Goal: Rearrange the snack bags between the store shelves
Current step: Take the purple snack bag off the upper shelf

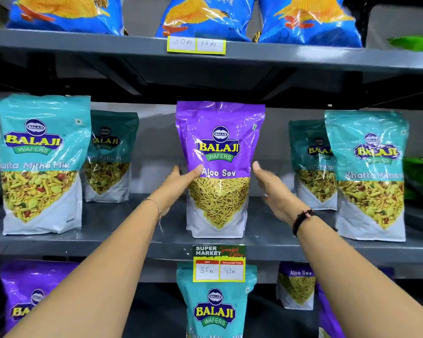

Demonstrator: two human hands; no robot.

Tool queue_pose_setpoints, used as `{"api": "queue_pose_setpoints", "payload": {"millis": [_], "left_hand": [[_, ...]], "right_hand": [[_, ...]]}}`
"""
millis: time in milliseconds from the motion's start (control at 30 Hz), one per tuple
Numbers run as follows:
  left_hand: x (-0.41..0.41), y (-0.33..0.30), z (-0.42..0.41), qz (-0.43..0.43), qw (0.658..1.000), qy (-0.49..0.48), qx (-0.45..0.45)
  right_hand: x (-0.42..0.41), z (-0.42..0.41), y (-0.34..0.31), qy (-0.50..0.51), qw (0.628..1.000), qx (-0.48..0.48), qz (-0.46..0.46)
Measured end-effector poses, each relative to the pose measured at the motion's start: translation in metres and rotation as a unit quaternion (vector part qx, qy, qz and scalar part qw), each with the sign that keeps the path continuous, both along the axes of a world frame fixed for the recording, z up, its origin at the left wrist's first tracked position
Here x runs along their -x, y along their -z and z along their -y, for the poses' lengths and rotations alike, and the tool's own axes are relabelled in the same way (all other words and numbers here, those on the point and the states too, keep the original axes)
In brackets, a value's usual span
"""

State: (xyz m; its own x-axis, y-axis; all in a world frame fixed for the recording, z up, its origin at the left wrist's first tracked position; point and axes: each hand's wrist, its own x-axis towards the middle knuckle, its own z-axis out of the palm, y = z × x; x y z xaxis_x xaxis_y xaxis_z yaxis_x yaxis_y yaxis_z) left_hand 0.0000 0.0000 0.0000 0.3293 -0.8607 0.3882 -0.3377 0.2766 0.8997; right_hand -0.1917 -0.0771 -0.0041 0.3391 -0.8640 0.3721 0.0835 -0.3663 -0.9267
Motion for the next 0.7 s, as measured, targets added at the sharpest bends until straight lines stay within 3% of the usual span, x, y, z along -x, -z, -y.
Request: {"api": "queue_pose_setpoints", "payload": {"millis": [67, 200, 467, 567, 700], "left_hand": [[-0.001, 0.001, 0.001, -0.021, 0.996, 0.083, -0.02], [-0.004, 0.009, 0.01, -0.006, 0.989, 0.145, -0.036], [-0.007, 0.015, 0.008, 0.01, 0.992, 0.126, -0.009], [-0.008, 0.015, -0.005, 0.029, 0.994, 0.102, 0.03], [-0.014, 0.024, -0.041, -0.011, 0.992, 0.07, 0.102]], "right_hand": [[-0.005, 0.005, 0.004, -0.052, 0.998, -0.023, -0.016], [-0.009, 0.015, 0.02, -0.119, 0.99, -0.033, -0.073], [-0.012, 0.006, 0.028, -0.083, 0.995, 0.002, -0.054], [-0.012, -0.012, 0.024, -0.074, 0.996, 0.033, -0.044], [-0.017, -0.049, 0.021, -0.086, 0.992, 0.087, -0.025]]}}
